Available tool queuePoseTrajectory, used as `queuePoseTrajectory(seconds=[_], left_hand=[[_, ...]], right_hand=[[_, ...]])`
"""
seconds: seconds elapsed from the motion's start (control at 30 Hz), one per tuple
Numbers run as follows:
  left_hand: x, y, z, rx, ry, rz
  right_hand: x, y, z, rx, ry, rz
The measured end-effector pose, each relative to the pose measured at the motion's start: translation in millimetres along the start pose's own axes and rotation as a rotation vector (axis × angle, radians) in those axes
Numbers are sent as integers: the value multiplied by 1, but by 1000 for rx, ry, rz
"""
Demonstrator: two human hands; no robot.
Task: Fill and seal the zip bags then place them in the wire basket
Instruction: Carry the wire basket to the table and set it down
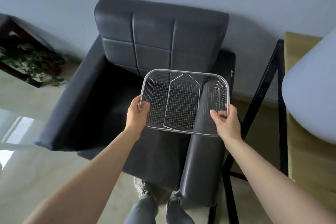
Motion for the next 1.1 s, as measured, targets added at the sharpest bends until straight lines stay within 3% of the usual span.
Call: queuePoseTrajectory(seconds=[0.37,0.77,1.1], left_hand=[[30,-145,-23,281,-36,234],[47,-353,-66,276,-39,409],[45,-482,-109,281,-51,552]], right_hand=[[60,110,-68,83,-99,-110],[167,283,-147,86,-222,-233],[219,416,-193,155,-289,-369]])
Point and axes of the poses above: each hand's wrist, its own x-axis away from the middle knuckle, its own y-axis out of the palm, z = x × y, the point moved 6 cm from there along -x, towards the middle knuckle, and after that the axes turned 5 degrees about -x, right-handed, at the moved point
